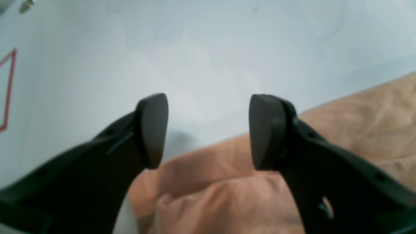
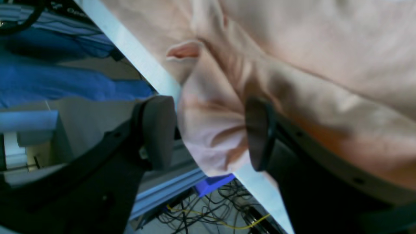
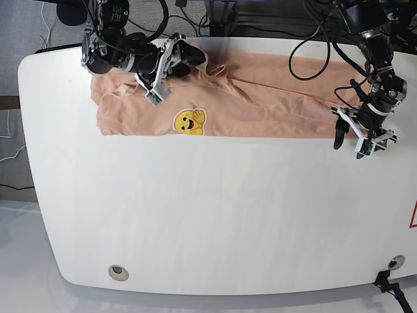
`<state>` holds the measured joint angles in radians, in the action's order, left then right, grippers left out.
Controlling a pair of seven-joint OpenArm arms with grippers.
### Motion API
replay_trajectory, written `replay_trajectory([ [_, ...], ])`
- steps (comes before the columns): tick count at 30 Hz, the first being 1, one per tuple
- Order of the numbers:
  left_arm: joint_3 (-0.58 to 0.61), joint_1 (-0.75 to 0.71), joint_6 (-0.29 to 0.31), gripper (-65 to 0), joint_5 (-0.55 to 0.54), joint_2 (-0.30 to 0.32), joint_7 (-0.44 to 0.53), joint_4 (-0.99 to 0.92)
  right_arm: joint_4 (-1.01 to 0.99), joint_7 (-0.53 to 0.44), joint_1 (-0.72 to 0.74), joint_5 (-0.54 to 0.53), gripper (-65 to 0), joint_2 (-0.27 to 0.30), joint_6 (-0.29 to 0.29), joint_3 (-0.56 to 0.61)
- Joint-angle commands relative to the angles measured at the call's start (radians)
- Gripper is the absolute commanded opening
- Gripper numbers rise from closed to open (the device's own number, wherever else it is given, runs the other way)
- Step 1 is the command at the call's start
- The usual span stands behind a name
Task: Fold the T-shirt properly
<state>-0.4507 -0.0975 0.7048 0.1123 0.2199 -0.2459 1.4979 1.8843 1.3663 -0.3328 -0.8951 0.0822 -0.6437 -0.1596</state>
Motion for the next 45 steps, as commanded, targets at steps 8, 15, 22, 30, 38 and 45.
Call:
replay_trajectory([
  [8,-0.004,0.012,-0.007,-27.9,-0.009,0.014,0.02,-0.004,0.034,0.03,-0.013,-0.028,-31.2,-0.002,-0.001,0.002],
  [15,-0.004,0.012,-0.007,-27.9,-0.009,0.014,0.02,-0.004,0.059,0.03,-0.079,-0.028,-31.2,-0.003,-0.001,0.001],
  [22,-0.004,0.015,-0.007,-27.9,-0.009,0.014,0.02,-0.004,0.057,0.026,0.021,-0.023,-31.1,0.006,-0.001,-0.007],
  [30,-0.006,0.025,-0.007,-27.9,-0.01,0.014,0.02,0.037,0.057,0.005,0.117,-0.022,-34.1,0.044,-0.006,-0.103],
  [38,-0.004,-0.115,-0.007,-34.4,-0.012,-0.007,0.016,0.201,0.057,-0.018,0.139,0.003,-65.0,0.04,0.0,-0.168],
  [45,-0.004,-0.296,-0.007,-65.0,-0.012,-0.093,0.016,0.336,0.062,-0.184,0.139,0.267,-65.0,0.04,0.0,-0.067],
])
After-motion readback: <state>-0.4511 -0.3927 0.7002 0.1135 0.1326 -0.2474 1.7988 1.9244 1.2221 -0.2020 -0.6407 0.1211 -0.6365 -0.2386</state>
